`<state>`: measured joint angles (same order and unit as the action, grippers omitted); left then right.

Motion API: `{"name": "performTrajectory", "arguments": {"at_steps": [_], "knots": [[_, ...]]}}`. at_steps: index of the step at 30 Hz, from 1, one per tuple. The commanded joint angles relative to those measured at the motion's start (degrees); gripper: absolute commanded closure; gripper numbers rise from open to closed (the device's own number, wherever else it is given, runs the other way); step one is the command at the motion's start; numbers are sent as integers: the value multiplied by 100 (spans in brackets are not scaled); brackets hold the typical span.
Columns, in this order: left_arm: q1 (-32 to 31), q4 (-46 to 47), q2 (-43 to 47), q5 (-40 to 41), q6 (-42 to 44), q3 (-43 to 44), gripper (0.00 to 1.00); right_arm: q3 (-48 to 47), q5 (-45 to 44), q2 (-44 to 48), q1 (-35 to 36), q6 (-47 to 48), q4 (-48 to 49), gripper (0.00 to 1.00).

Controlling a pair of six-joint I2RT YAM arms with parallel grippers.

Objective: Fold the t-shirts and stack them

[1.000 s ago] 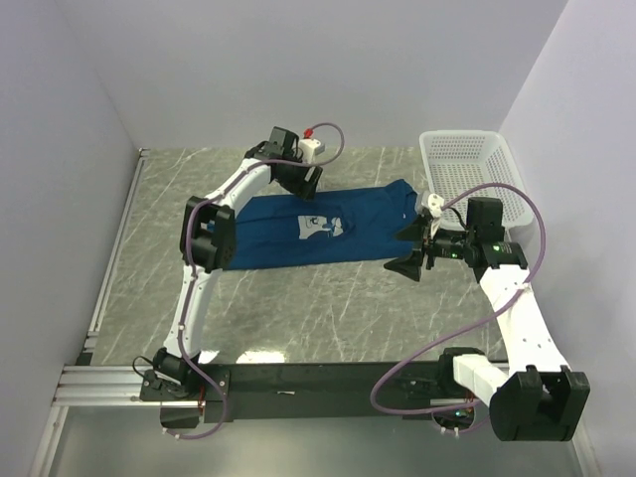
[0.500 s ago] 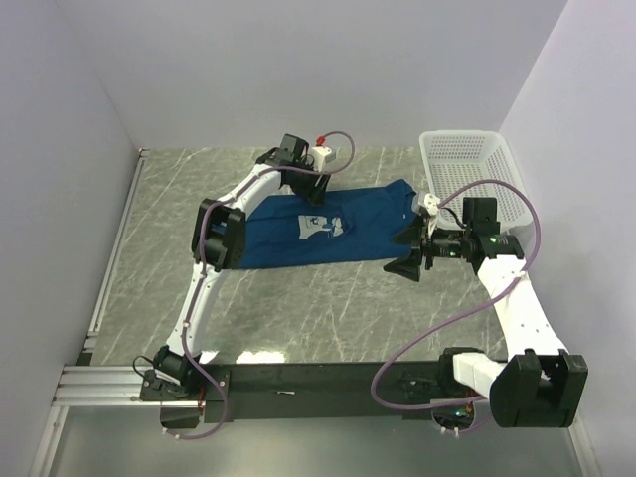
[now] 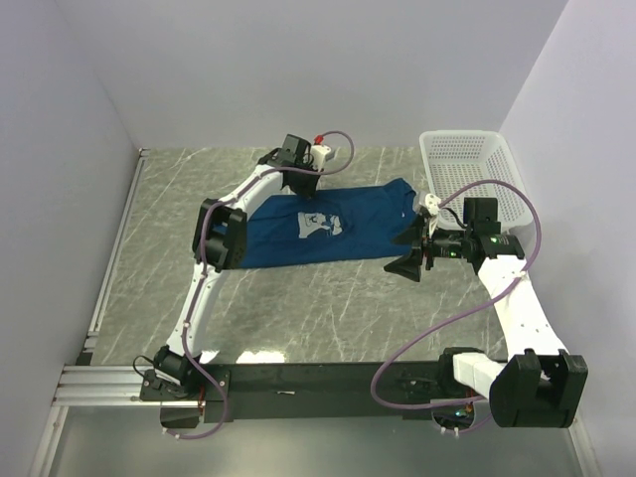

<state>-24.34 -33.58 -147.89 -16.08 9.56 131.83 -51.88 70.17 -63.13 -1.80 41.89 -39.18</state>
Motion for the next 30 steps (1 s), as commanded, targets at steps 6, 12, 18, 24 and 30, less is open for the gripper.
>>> {"name": "performTrajectory", "arguments": {"at_steps": [6,12,18,24,30], "knots": [[649,168,278,1071,-912,-166,100,-253,190,-23,-66,74,-81,14],[1307,387,639,1397,-1719,-693,100,-270,146,-94,-75,65,-90,15],[1467,1195,1700,274,-1782,-1685,65,-340,-117,-427,135,679,-581,15],[1554,2337,4467,805,-2089,-4013,21,-253,-3030,-1033,2865,1041,537,14],[2676,2437,7640,1071,-3344,-6325,1,-972,-6996,-2824,5615,865,2570,15]]}}
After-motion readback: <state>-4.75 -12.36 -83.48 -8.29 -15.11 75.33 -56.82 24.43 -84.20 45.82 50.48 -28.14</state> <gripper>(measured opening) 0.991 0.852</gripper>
